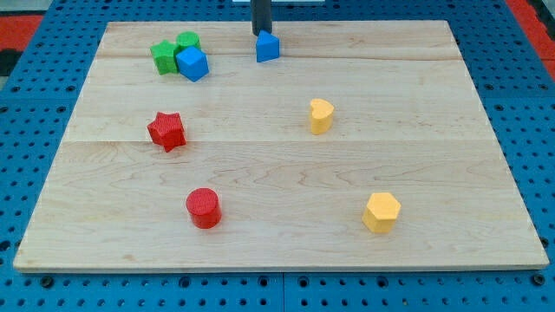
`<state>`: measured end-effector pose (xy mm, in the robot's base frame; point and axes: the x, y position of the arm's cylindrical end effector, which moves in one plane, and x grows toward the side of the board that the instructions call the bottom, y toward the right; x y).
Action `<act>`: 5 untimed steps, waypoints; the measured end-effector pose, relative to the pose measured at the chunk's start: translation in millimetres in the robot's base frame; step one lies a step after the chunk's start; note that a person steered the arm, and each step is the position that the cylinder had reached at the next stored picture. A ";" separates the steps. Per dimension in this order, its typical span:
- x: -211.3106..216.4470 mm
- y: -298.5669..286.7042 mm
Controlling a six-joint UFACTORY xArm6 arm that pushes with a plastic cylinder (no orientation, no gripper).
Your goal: Move the blue triangle closer to the blue cube
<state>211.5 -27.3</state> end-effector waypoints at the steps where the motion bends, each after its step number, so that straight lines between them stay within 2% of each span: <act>1: -11.2 13.9; 2: -14.7 57.0; 5: -2.9 68.4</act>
<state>208.6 41.0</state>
